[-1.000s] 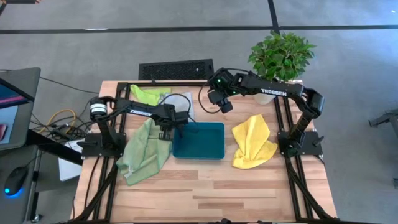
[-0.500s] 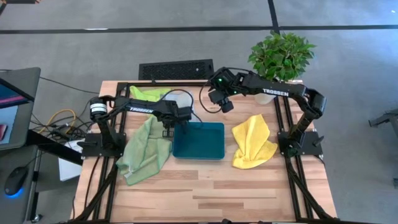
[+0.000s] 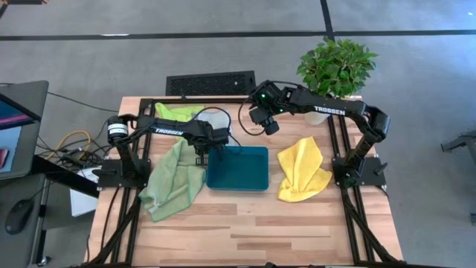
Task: Fold microfiber towels
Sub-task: Put the folded gray microfiber towel into the blue bin
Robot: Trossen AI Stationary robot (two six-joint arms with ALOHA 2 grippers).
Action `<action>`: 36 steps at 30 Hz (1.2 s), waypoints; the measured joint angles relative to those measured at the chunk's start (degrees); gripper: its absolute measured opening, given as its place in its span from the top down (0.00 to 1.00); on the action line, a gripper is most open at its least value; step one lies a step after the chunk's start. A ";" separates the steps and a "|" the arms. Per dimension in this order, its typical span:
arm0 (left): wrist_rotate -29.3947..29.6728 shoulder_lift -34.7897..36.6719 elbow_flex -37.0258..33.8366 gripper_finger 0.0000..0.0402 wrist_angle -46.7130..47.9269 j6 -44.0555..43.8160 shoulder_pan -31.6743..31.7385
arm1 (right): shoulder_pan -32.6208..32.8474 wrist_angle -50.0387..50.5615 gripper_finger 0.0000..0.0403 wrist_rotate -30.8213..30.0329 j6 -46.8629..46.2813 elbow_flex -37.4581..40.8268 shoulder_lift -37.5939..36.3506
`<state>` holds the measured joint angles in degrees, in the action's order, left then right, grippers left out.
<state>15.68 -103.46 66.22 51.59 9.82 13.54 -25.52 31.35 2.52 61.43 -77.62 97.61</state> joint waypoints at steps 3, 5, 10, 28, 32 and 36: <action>0.00 0.02 0.00 0.86 -0.02 -0.01 0.00 | 0.00 0.00 0.37 0.00 -0.04 0.00 0.01; 0.02 -0.48 0.02 0.86 -0.17 0.29 0.00 | 0.00 0.00 0.37 0.00 -0.04 0.00 0.04; -0.34 -1.89 0.06 0.90 0.36 0.88 0.24 | 0.00 -0.02 0.37 0.00 -0.06 0.00 0.06; 1.04 -2.55 1.09 0.62 2.95 -4.15 0.26 | 0.00 -0.07 0.37 0.02 -0.07 0.00 0.08; 1.26 -2.77 4.28 0.58 6.67 -7.58 0.44 | 0.00 -0.09 0.37 0.03 -0.07 0.00 0.08; 1.29 -2.71 7.11 0.58 10.53 -8.15 0.75 | 0.00 -0.09 0.37 0.03 -0.07 0.00 0.08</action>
<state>16.97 -106.17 73.32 62.12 1.67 14.29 -25.52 31.27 2.56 61.36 -77.62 97.69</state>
